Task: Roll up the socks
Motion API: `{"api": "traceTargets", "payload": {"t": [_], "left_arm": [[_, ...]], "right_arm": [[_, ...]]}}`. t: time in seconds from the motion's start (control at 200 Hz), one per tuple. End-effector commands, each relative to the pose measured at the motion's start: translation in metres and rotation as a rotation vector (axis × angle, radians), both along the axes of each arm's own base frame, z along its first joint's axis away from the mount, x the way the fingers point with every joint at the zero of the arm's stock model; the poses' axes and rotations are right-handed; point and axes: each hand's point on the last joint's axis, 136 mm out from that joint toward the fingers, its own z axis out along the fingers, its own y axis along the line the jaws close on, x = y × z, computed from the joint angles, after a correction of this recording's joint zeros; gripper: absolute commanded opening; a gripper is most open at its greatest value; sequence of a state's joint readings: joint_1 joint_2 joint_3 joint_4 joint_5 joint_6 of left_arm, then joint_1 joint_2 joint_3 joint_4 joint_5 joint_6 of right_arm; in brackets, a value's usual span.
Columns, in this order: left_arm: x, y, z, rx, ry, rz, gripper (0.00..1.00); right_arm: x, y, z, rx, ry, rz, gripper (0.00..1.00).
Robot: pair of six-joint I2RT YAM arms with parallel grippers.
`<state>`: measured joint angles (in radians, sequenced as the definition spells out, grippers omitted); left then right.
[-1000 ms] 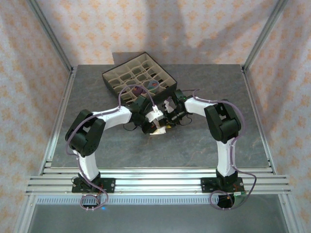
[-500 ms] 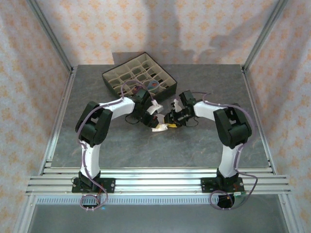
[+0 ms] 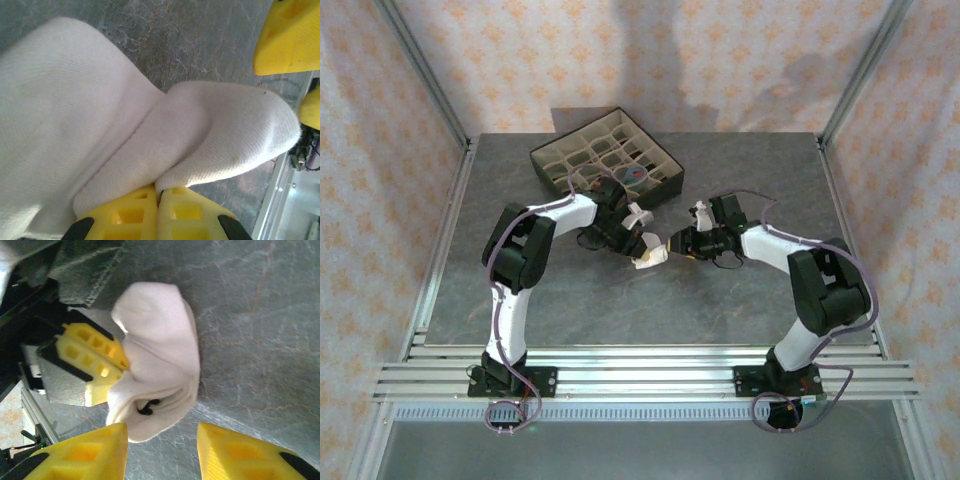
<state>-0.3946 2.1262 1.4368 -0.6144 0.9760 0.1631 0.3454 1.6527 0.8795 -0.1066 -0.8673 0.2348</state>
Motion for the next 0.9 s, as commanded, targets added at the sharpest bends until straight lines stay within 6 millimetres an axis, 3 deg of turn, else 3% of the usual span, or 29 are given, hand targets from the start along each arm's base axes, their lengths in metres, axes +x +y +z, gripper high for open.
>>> {"api": "traceTargets", "payload": {"t": [0.0, 0.275, 0.485, 0.701, 0.896], "left_arm": [[-0.005, 0.035, -0.063, 0.208, 0.085, 0.050, 0.00], [-0.003, 0.032, -0.060, 0.173, 0.109, 0.050, 0.00], [-0.001, 0.032, -0.061, 0.163, 0.134, 0.055, 0.00], [-0.001, 0.033, -0.062, 0.160, 0.142, 0.058, 0.00], [-0.001, 0.035, -0.062, 0.159, 0.136, 0.063, 0.00]], "right_arm": [[0.008, 0.009, 0.015, 0.053, -0.156, 0.068, 0.44], [0.024, 0.029, 0.012, 0.093, -0.205, 0.129, 0.45], [0.017, 0.051, 0.010, 0.117, -0.216, 0.243, 0.47], [0.011, 0.055, -0.024, 0.044, -0.125, 0.281, 0.45], [0.008, 0.044, -0.046, -0.039, -0.079, 0.236, 0.34]]}}
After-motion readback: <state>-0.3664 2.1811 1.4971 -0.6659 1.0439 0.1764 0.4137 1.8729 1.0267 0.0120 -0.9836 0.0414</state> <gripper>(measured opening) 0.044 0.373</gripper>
